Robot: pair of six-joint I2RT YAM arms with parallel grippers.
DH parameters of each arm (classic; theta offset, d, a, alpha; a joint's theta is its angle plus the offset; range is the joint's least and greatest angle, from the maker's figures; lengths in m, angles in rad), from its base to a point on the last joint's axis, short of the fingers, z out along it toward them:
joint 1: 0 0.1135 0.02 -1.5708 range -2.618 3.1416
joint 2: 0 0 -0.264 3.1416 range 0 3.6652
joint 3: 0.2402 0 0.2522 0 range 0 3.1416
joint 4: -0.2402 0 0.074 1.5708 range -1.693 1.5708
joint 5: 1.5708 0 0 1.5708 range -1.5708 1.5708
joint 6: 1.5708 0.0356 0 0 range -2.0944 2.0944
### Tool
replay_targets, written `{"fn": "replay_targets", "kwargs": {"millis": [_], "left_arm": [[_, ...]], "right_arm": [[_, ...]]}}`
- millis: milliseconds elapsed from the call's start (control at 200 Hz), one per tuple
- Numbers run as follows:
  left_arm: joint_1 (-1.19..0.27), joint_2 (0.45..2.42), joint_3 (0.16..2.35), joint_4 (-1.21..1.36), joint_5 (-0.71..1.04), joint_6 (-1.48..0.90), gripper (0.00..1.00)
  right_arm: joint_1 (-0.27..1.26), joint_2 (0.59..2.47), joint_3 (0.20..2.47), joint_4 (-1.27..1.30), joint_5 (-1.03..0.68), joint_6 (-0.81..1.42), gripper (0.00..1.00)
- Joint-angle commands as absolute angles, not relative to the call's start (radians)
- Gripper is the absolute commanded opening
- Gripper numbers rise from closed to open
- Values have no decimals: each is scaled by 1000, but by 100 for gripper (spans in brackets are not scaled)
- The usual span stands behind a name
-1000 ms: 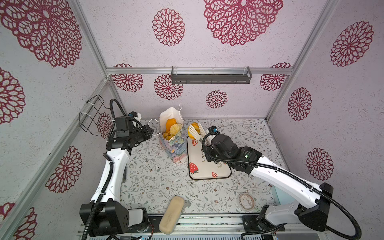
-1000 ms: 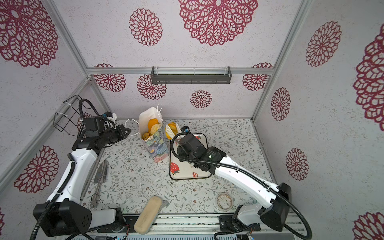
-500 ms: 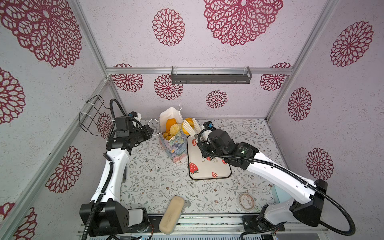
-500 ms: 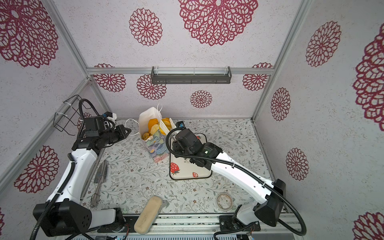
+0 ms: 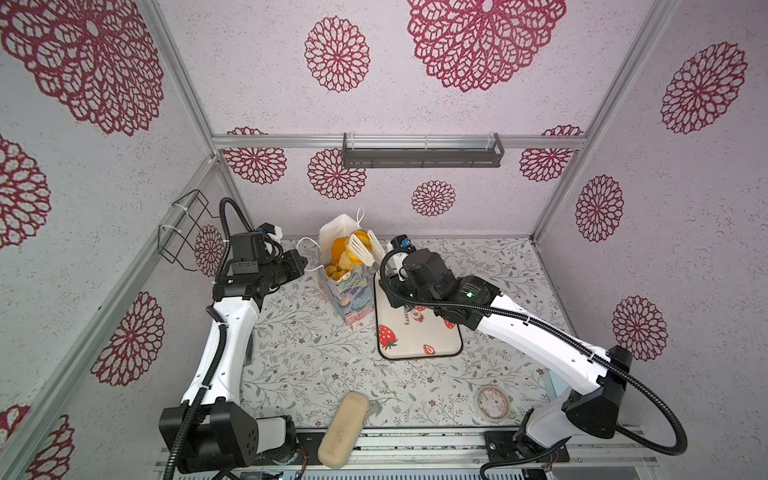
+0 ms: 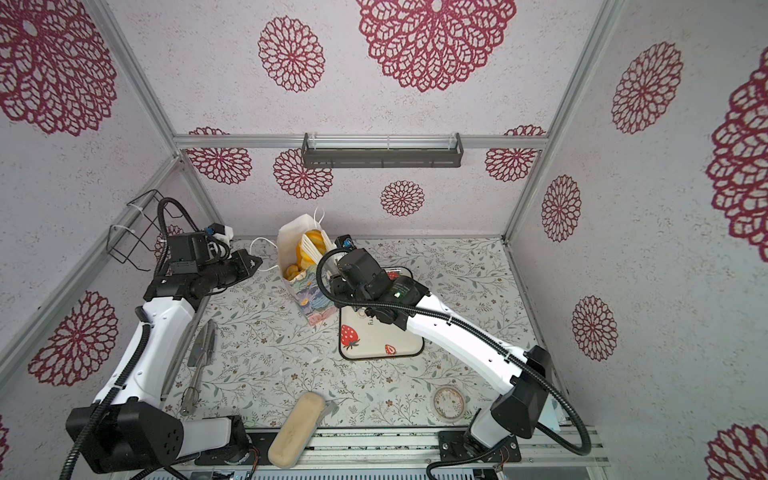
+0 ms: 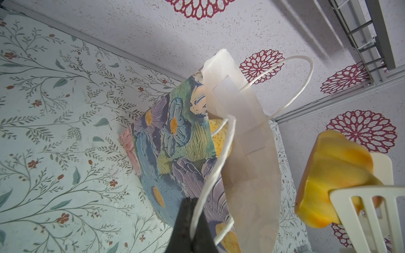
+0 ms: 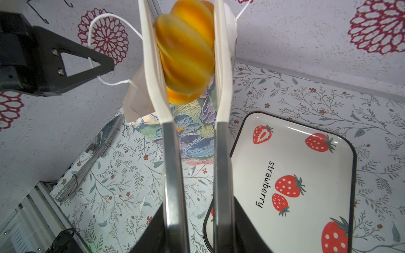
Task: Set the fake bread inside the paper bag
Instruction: 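Lower the croissant into the bag held by the left gripper and open the tongs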
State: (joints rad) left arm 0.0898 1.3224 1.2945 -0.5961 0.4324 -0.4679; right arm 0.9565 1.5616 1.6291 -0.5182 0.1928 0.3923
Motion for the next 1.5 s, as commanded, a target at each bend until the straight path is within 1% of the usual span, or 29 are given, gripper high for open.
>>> {"fn": "replay_targets", "kwargs": {"millis": [0, 390, 736, 1056, 1496], "left_arm": [[97, 1313, 1287, -583, 426, -466, 0], [98, 1311, 1288, -583, 429, -466, 0], [98, 1305, 1288, -583, 430, -463, 0], [97, 1304, 1289, -582, 430, -464, 0], [98, 1304, 1286, -578, 438, -465, 0]], "right_arm": [[960, 1571, 1702, -440, 186, 370, 40], [957, 1724, 1859, -465, 183, 325, 40], [938, 1848, 2025, -528, 181, 286, 45], [928, 1866, 2062, -554, 177, 274, 52], [926, 1835, 2059, -563, 195, 260, 55]]}}
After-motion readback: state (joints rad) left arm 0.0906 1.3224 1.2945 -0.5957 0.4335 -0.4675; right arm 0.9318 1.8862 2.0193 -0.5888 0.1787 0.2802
